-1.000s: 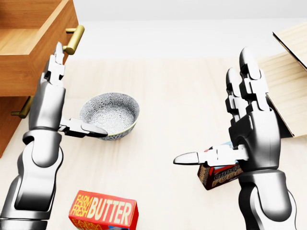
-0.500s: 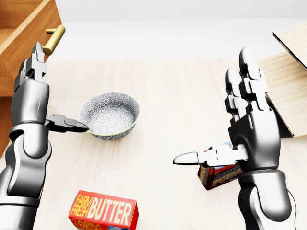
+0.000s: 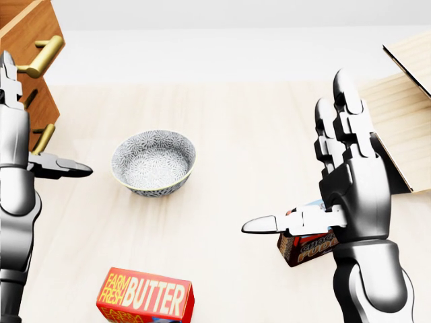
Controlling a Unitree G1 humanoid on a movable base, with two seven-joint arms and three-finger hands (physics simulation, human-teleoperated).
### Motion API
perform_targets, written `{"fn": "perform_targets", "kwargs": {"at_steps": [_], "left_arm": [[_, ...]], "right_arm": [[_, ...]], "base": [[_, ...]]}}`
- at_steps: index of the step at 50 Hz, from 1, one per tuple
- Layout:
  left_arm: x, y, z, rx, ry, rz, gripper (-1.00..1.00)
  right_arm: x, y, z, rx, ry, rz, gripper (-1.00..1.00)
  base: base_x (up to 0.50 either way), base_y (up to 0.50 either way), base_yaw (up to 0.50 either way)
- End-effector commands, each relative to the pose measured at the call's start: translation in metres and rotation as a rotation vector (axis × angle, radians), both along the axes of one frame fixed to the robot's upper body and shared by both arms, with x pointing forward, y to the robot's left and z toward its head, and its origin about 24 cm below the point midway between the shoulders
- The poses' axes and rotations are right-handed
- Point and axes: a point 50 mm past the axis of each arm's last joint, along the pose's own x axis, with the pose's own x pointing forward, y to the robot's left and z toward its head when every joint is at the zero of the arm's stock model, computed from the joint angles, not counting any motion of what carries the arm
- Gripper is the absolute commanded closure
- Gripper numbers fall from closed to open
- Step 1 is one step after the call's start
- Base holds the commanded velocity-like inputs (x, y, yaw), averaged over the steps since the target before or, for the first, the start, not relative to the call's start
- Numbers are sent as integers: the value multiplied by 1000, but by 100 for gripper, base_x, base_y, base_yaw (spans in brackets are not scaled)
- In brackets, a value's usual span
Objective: Close the top drawer of the cabinet.
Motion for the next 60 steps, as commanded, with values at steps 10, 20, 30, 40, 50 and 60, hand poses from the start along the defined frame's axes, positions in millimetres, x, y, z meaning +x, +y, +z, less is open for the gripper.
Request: {"fn": "perform_targets", "kwargs": {"at_steps": [10, 20, 30, 40, 50, 60], "left_arm": [[5, 45, 2, 15, 17, 181, -100], [9, 69, 11, 11, 32, 272, -100], [10, 83, 10, 7, 60, 344, -100], [12, 92, 13, 0, 69, 397, -100], [11, 93, 13, -9, 65, 406, -100], [-1, 54, 18, -133, -81, 177, -100]], "right_arm": [[2, -1, -3, -3, 15, -1, -100], [1, -1, -3, -4, 16, 0, -100], [1, 0, -2, -4, 9, 1, -100], [1, 2, 0, -4, 0, 2, -100], [2, 2, 0, -4, 2, 2, -100], [1, 1, -2, -7, 9, 4, -100]], "base": [[0, 0, 0], [0, 0, 0], [0, 0, 0], [0, 0, 0], [0, 0, 0], [0, 0, 0]]}}
